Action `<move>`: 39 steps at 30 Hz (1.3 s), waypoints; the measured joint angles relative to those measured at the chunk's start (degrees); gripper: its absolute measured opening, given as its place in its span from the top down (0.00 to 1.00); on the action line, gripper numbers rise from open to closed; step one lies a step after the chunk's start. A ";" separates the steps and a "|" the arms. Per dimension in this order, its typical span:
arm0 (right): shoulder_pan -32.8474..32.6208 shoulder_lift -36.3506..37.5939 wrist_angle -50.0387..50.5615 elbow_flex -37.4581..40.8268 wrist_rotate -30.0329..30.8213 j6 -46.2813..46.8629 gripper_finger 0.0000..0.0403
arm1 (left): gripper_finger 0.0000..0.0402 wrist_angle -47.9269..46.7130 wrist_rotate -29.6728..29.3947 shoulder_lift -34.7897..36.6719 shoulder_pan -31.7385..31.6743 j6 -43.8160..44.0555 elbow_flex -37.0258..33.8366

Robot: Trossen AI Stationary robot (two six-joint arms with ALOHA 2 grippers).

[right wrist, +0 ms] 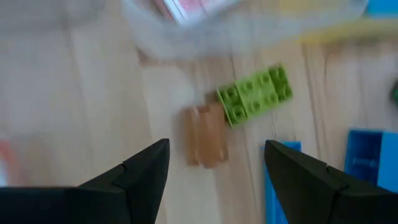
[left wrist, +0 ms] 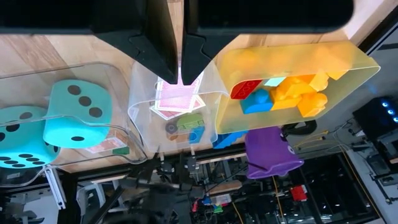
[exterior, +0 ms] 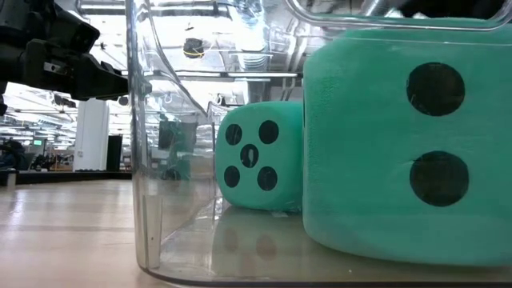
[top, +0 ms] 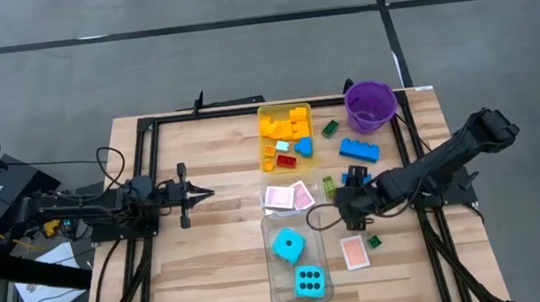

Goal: Pick & Place Toys
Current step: Put the brown game piece into the yellow bin

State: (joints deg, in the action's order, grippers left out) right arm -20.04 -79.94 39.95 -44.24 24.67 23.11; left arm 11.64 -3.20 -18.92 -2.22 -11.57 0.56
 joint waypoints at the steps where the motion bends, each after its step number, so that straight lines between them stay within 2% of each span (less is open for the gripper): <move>1: 0.59 0.00 0.02 0.85 -0.59 -0.02 0.37 | 0.96 0.00 0.01 0.00 0.02 0.00 0.00; 5: 1.88 -0.01 -3.44 3.39 -1.15 -0.99 0.37 | 0.96 0.01 0.01 0.01 0.01 0.01 0.00; 9: 3.11 -0.17 -10.21 6.26 -5.27 -3.89 0.37 | 0.96 0.00 0.01 0.01 0.01 0.00 0.00; 28: 8.03 -0.77 -22.41 13.46 -7.81 -7.27 0.37 | 0.96 0.01 0.01 0.00 0.01 0.01 0.00; 35: 9.36 -0.77 -23.11 13.76 -8.15 -7.21 0.37 | 0.96 0.00 0.02 0.00 0.02 0.00 0.00; 39: 9.71 -0.77 -23.20 13.76 -8.16 -7.04 0.42 | 0.96 0.01 0.00 0.02 0.02 0.02 0.00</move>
State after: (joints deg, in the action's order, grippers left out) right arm -10.33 -80.71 16.75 -30.48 16.51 16.08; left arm 11.65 -3.20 -18.90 -2.20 -11.55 0.56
